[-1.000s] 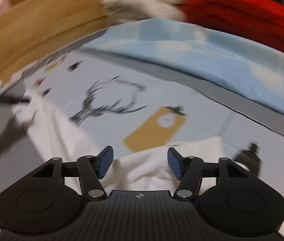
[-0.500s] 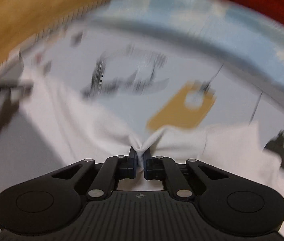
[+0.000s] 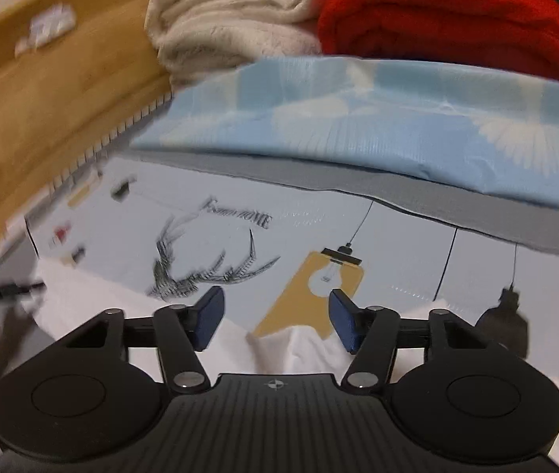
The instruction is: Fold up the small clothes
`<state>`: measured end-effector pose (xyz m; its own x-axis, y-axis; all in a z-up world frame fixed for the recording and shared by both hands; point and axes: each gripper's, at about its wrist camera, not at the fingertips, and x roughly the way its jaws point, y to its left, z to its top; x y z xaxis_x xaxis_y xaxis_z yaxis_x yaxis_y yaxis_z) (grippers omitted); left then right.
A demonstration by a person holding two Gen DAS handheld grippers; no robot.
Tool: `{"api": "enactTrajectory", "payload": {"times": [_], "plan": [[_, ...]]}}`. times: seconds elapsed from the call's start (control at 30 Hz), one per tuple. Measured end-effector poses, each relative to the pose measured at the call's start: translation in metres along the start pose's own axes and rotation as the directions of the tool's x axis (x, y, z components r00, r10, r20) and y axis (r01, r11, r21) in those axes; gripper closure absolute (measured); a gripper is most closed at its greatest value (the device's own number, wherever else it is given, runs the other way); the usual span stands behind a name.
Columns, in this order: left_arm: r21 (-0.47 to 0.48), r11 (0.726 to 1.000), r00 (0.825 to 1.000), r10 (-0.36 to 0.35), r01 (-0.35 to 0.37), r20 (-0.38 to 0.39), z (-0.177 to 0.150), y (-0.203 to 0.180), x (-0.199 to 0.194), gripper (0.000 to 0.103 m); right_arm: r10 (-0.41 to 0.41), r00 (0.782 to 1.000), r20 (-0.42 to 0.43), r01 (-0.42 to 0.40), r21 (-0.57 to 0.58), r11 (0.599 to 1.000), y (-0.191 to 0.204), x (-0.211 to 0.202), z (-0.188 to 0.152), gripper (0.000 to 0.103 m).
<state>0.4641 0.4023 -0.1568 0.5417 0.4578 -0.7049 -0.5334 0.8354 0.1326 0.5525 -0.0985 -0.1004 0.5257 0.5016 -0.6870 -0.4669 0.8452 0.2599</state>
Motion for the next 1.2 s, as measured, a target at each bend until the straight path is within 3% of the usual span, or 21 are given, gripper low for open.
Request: {"api": "enactTrajectory", "payload": {"times": [0.03, 0.07, 0.13, 0.17, 0.2, 0.27, 0.33, 0.43, 0.53, 0.63, 0.7, 0.77, 0.83, 0.9, 1.0, 1.03, 1.1, 1.13, 1.2], "plan": [[0.003, 1.0, 1.0, 0.003, -0.003, -0.001, -0.001, 0.0, 0.0, 0.008, -0.054, 0.998, -0.044, 0.052, -0.037, 0.998, 0.004, 0.005, 0.0, 0.069], [0.011, 1.0, 1.0, 0.008, -0.008, 0.0, -0.001, -0.001, 0.001, 0.008, -0.106, 0.992, -0.072, 0.102, -0.052, 0.993, 0.005, 0.012, -0.002, 0.077], [0.023, 0.999, 1.0, 0.028, -0.028, 0.009, -0.002, -0.004, 0.0, 0.005, -0.169, 0.969, -0.181, 0.158, -0.074, 0.985, 0.002, 0.033, -0.012, 0.086], [0.031, 0.999, 0.999, 0.037, -0.037, 0.012, -0.002, -0.005, 0.0, 0.003, -0.181, 0.964, -0.193, 0.169, -0.076, 0.983, 0.0, 0.042, -0.017, 0.086], [0.038, 0.998, 0.999, 0.05, -0.05, 0.017, -0.003, -0.005, 0.0, 0.002, -0.187, 0.967, -0.174, 0.177, -0.075, 0.981, -0.001, 0.049, -0.023, 0.085], [0.033, 0.998, 0.998, 0.061, -0.062, 0.019, -0.005, -0.004, 0.0, 0.001, -0.206, 0.978, -0.041, 0.202, -0.08, 0.976, -0.002, 0.055, -0.028, 0.086], [0.015, 0.997, 0.997, 0.069, -0.069, 0.015, -0.006, -0.001, -0.001, 0.001, -0.249, 0.965, 0.078, 0.253, -0.037, 0.967, -0.005, 0.062, -0.032, 0.085], [0.033, 0.997, 0.997, 0.072, -0.072, 0.018, -0.006, 0.001, -0.008, 0.001, -0.228, 0.966, 0.122, 0.224, 0.042, 0.974, -0.009, 0.051, -0.036, 0.076], [0.047, 0.999, 0.999, 0.013, -0.015, 0.049, -0.003, -0.003, -0.025, 0.001, -0.164, 0.962, 0.22, 0.146, 0.093, 0.985, -0.016, -0.006, -0.043, 0.053], [0.064, 0.995, 0.994, -0.078, 0.073, 0.075, 0.006, -0.025, -0.048, 0.001, -0.241, 0.934, 0.265, 0.23, 0.072, 0.971, -0.041, -0.069, -0.051, 0.047], [0.076, 0.987, 0.984, -0.152, 0.145, 0.094, 0.015, -0.051, -0.065, 0.001, -0.361, 0.899, 0.249, 0.356, 0.067, 0.932, -0.075, -0.105, -0.055, 0.047], [0.092, 0.969, 0.966, -0.24, 0.231, 0.098, 0.024, -0.084, -0.081, 0.001, -0.498, 0.838, 0.222, 0.489, 0.099, 0.867, -0.119, -0.137, -0.061, 0.047], [0.124, 0.936, 0.939, -0.339, 0.329, 0.066, 0.035, -0.131, -0.094, 0.001, -0.559, 0.811, 0.173, 0.537, 0.16, 0.828, -0.16, -0.152, -0.066, 0.047], [0.153, 0.889, 0.899, -0.437, 0.432, -0.003, 0.044, -0.183, -0.101, 0.001, -0.565, 0.819, 0.103, 0.532, 0.233, 0.814, -0.2, -0.157, -0.073, 0.047], [0.213, 0.789, 0.817, -0.562, 0.576, -0.126, 0.052, -0.269, -0.107, 0.001, -0.46, 0.887, 0.03, 0.421, 0.353, 0.836, -0.24, -0.144, -0.084, 0.035], [0.24, 0.766, 0.802, -0.577, 0.596, -0.153, 0.051, -0.296, -0.108, 0.001, -0.407, 0.913, 0.015, 0.371, 0.385, 0.845, -0.247, -0.135, -0.09, 0.031], [0.307, 0.724, 0.785, -0.586, 0.618, -0.199, 0.046, -0.353, -0.108, 0.001, -0.432, 0.901, 0.034, 0.392, 0.36, 0.847, -0.245, -0.124, -0.094, 0.029], [0.334, 0.711, 0.784, -0.58, 0.619, -0.219, 0.042, -0.376, -0.107, 0.001, -0.441, 0.895, 0.062, 0.401, 0.32, 0.858, -0.244, -0.123, -0.096, 0.024], [0.387, 0.664, 0.767, -0.583, 0.641, -0.269, 0.031, -0.42, -0.102, 0.001, -0.445, 0.892, 0.085, 0.414, 0.245, 0.877, -0.238, -0.114, -0.098, 0.014]]}}
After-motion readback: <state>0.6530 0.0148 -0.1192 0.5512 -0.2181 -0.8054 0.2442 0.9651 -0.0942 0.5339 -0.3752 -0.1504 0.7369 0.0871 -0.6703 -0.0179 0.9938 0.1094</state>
